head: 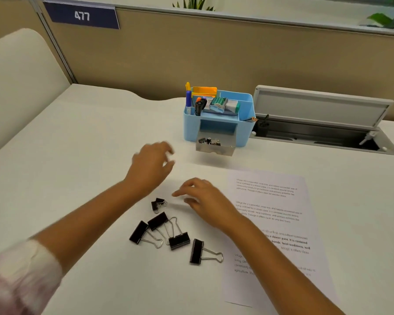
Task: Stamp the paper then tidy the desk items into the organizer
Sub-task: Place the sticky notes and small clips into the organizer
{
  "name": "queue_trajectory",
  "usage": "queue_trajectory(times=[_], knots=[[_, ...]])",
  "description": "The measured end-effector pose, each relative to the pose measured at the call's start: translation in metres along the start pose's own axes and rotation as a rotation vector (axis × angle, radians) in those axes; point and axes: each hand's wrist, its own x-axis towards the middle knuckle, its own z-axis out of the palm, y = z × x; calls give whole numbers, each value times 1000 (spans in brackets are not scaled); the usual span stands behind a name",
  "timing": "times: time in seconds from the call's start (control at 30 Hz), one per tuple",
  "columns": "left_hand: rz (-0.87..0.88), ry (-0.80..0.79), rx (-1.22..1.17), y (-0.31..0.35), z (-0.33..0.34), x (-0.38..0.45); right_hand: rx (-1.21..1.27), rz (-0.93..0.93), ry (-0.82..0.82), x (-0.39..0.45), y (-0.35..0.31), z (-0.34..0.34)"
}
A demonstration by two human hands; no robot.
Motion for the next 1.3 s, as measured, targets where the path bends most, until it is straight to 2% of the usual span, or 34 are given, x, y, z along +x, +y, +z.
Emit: queue_trajectory(times=[0.1,0.17,0.23,0.37,0.53,0.7,0.83,0.97,1.13,1.3], knots=[[-274,-160,47,-25,11,-37,-66,-12,-88,11,-6,16],[-340,-273,50,-36,20,-57,-120,-14,-105,17,-9,21],[-323,-295,-71,-42,27,-73,-176,-30,-127,21,-11,24],[-216,-228,-90,-46,35,-87,-251,-43,-102,18,-8,26],[-208,-164,-81,-51,40,-87,-260,78,-1,5,5,18],[-203,-115,-110,-55,42,-85,-214,226,34,-4,13,2],[-173,-85,-147,-49,41,-76,-119,224,52,-11,11,3],[-77,-53,-115,-27,35,-50,-208,184,62,-18,11,16],[95,16,-51,23,28,6,-146,189,176,-24,12,26],[-19,76,-149,67,21,65,-141,198,228,-28,12,33]])
